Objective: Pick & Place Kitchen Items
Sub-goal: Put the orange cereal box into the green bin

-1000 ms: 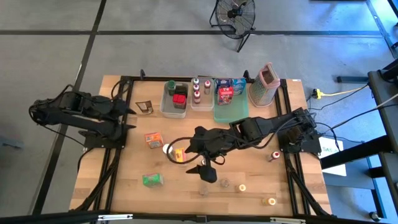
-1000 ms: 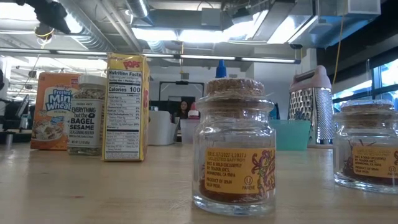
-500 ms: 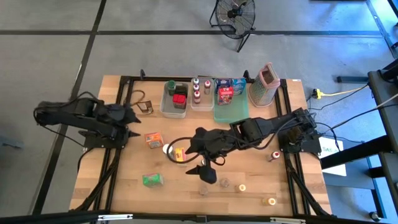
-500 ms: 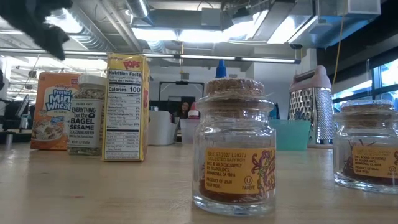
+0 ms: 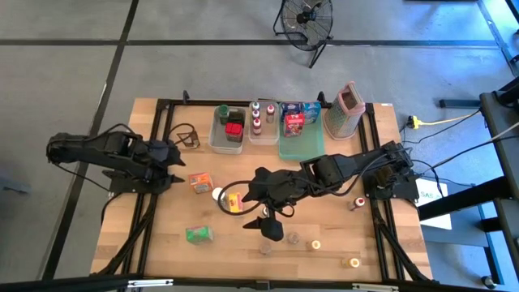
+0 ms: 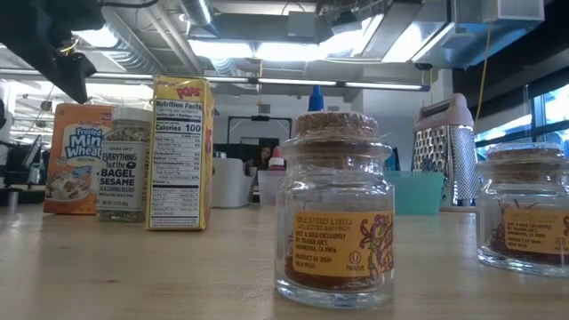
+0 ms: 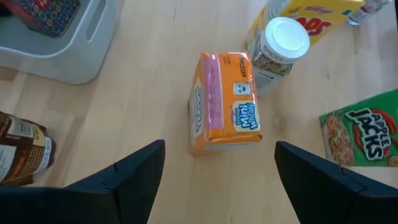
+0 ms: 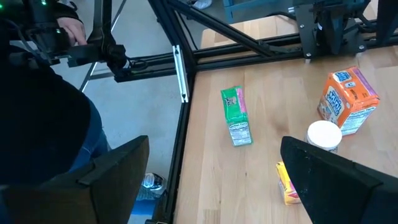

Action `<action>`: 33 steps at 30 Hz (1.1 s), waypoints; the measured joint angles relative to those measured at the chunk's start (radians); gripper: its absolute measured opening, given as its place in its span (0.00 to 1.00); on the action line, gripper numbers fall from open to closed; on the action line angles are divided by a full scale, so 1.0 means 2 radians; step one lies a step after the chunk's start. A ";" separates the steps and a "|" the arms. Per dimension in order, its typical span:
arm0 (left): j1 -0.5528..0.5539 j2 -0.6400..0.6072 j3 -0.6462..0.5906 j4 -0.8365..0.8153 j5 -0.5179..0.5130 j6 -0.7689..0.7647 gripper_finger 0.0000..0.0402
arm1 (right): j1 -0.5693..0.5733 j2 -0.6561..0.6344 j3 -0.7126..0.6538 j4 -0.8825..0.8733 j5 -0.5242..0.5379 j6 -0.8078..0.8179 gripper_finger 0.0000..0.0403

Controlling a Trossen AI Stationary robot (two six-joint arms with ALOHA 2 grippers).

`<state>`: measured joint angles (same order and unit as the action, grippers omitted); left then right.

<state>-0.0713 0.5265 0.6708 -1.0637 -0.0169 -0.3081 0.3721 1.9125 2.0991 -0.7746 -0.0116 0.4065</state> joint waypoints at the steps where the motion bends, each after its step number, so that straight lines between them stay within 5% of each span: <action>1: 0.000 0.001 -0.002 0.001 -0.002 -0.006 0.74 | 0.000 0.000 0.000 0.000 0.000 -0.001 0.91; 33: -0.044 0.064 -0.029 0.037 0.020 -0.037 0.74 | 0.000 0.000 0.000 -0.004 0.000 -0.016 0.91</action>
<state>-0.1598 0.6553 0.6121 -0.9901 0.0235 -0.3817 0.3717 1.9125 2.0991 -0.7822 -0.0109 0.3737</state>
